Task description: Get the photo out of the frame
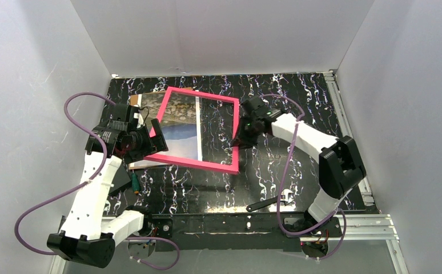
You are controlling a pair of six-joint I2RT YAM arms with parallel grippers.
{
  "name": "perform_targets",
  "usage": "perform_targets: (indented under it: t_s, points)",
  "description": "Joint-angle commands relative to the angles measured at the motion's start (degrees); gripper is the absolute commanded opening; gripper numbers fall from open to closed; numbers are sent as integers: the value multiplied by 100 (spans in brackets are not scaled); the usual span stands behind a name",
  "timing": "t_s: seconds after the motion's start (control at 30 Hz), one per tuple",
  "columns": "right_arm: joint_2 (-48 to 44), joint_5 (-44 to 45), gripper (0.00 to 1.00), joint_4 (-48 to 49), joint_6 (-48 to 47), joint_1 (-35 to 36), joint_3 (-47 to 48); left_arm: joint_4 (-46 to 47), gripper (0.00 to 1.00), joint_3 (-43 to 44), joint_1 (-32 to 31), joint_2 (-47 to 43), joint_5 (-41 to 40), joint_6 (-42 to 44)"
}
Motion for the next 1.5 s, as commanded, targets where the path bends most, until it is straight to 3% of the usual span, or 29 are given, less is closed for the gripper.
perform_targets:
  t_s: [0.0, 0.13, 0.33, 0.4, 0.53, 0.7, 0.8, 1.07, 1.1, 1.3, 1.47]
  points:
    - [-237, -100, 1, -458, -2123, -764, -71, -433, 98, -151, -24, 39, -9, 212]
    - [-273, -19, 1, -431, -3231, -1586, -273, -289, 98, -487, -19, 64, 87, 250]
    - [73, 358, 1, -287, -4431, -2035, -151, -95, 98, -627, -22, 515, 100, 326]
    - [303, 685, 1, -389, -4713, -2163, 62, 68, 98, -647, 5, 688, 52, 313]
    - [484, 494, 1, -271, -4765, -2613, 282, 588, 98, -691, 527, 1180, 600, 79]
    - [532, 590, 1, -7, -4853, -2993, 113, 671, 97, 4, 1378, 2441, 879, 61]
    - [531, 891, 1, 160, -4864, -3094, -29, 891, 98, 417, 1506, 3053, 582, 320]
    - [949, 1705, 1, 44, -5096, -3139, 366, 393, 98, 1851, 1885, 4647, -350, 1134]
    - [997, 1715, 4, -1, -5096, -3141, 433, 370, 98, 1954, 1948, 4787, -357, 1186]
    - [1015, 2011, 44, -130, -4924, -3133, 514, 130, 98, 2461, 2204, 5432, -775, 1527]
    - [703, 1703, 71, -189, -4486, -3133, 360, 76, 98, 2708, 2225, 5833, -996, 1514]
